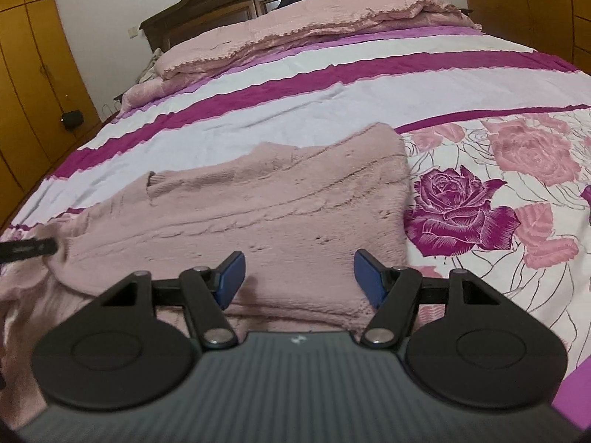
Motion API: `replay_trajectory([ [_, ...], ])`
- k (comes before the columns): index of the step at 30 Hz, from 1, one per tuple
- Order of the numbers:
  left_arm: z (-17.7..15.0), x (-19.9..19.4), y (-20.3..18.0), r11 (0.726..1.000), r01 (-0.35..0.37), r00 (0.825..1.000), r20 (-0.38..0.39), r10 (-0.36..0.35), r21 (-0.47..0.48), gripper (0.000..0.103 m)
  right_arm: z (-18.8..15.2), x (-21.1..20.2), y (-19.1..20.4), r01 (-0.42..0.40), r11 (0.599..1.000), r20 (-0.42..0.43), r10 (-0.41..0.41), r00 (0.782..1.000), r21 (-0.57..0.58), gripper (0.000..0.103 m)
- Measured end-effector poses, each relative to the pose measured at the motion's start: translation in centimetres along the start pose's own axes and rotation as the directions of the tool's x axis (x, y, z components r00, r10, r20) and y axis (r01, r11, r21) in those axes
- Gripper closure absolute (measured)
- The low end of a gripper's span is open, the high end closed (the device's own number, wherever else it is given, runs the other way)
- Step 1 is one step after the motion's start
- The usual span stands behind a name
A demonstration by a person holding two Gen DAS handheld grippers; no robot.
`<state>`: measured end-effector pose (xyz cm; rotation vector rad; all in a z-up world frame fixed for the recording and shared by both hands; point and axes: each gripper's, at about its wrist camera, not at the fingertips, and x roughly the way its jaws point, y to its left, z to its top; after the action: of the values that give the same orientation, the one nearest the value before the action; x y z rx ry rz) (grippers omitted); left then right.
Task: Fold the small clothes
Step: 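Grasp the other sleeve cuff with the left tool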
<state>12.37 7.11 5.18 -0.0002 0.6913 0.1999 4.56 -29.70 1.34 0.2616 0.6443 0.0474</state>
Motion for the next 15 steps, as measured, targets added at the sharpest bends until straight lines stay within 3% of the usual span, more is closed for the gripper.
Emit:
replay_trajectory([
  [4, -1.0, 0.3, 2.1, 0.998, 0.007, 0.998, -0.069, -0.01, -0.055, 0.083, -0.4, 0.3, 0.4, 0.02, 0.999, -0.004, -0.02, 1.0, -0.042, 0.036],
  [10, -1.5, -1.7, 5.1, 0.985, 0.065, 0.995, -0.066, -0.077, -0.16, 0.082, -0.5, 0.3, 0.5, 0.025, 0.999, -0.007, -0.025, 1.0, -0.043, 0.036],
  [15, -1.6, -4.3, 8.2, 0.973, 0.05, 0.997, -0.046, -0.062, -0.225, 0.081, -0.4, -0.8, 0.9, 0.018, 0.999, -0.002, -0.018, 1.0, -0.029, 0.036],
])
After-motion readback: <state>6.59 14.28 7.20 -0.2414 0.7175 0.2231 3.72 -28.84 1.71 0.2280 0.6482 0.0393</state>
